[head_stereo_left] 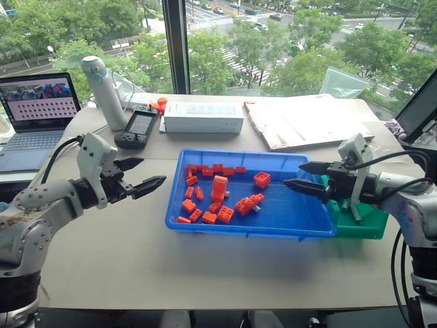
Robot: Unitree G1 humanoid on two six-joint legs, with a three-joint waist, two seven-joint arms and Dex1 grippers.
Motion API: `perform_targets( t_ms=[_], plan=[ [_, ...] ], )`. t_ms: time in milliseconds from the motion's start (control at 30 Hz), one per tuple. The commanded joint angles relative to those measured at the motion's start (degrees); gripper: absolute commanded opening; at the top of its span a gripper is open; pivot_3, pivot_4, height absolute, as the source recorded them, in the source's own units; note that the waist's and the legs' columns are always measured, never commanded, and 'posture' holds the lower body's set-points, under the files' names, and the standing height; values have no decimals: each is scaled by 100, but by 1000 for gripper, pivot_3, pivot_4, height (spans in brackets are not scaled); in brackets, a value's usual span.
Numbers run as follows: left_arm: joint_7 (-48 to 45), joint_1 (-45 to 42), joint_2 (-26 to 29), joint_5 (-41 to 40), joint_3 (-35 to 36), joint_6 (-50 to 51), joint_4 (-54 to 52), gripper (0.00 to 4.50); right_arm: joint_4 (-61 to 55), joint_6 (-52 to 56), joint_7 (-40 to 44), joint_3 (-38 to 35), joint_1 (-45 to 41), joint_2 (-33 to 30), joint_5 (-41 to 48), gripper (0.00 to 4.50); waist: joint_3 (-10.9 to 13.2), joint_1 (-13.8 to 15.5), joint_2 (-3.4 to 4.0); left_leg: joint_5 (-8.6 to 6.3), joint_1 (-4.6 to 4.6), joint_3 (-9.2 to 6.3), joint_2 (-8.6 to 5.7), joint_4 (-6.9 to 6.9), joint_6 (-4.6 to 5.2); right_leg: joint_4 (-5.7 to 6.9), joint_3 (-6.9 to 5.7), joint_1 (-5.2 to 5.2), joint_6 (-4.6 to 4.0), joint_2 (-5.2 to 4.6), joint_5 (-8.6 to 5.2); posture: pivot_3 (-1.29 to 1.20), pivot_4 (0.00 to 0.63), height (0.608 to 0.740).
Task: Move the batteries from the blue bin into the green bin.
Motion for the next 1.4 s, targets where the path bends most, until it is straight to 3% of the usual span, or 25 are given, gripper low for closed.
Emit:
perform_targets(
  t_ms=[33,100,300,467,700,933,1033,1267,1400],
  plan=[
    [-193,-235,130,-22,87,-154,56,4500,-96,9,262,-93,-192,-215,162,4407,0,2,0,0,0,0,0,0,0,0,0,0,0,0,0,0,150,735],
    [-517,-504,206,-180,43,-215,74,4500,-119,160,662,94,-462,-424,288,4407,1,14,-1,0,-1,0,0,1,0,1,0,-2,0,0,0,0,150,735],
    [-1803,-628,994,-186,-807,-55,-252,4500,384,-690,1292,1631,-1186,-744,-977,4407,-2,-36,2,-5,6,5,2,-4,0,-17,0,-22,-5,-1,-3,0,150,735],
    [-2091,-624,1074,-300,-1044,18,-586,4500,1487,-1209,1130,2233,-1801,-115,-1713,4407,0,-48,0,-2,-14,8,2,-5,3,-13,1,-20,-4,0,-2,0,150,735],
    [-1967,-564,1085,-82,-1133,-9,-726,4500,3088,-881,402,2286,-2740,964,-2232,4407,0,-91,0,8,-15,3,3,5,16,5,2,-20,-3,6,-2,0,150,735],
    [-1594,-566,960,-80,-911,39,-759,4500,3947,-926,178,2202,-2966,1434,-2377,4407,0,-68,0,21,-17,2,2,4,38,4,0,-18,-1,5,-2,0,150,735],
    [-1587,-454,1016,-84,-873,49,-801,4500,4171,-1043,159,2270,-2956,1497,-2531,3746,0,-73,0,20,-17,3,2,4,37,5,0,-18,0,6,-1,0,150,735],
    [-1575,-481,1012,-77,-879,35,-767,4500,3913,-1198,197,2165,-2957,1431,-2659,1454,0,-103,0,20,-17,3,2,2,36,6,0,-19,0,6,-1,0,150,735],
    [-1591,-525,996,-64,-911,10,-723,4500,3654,-1150,313,2052,-3052,1116,-2694,1452,1,-95,1,19,-17,3,2,2,35,6,1,-20,0,5,-2,0,150,735]
  ],
)
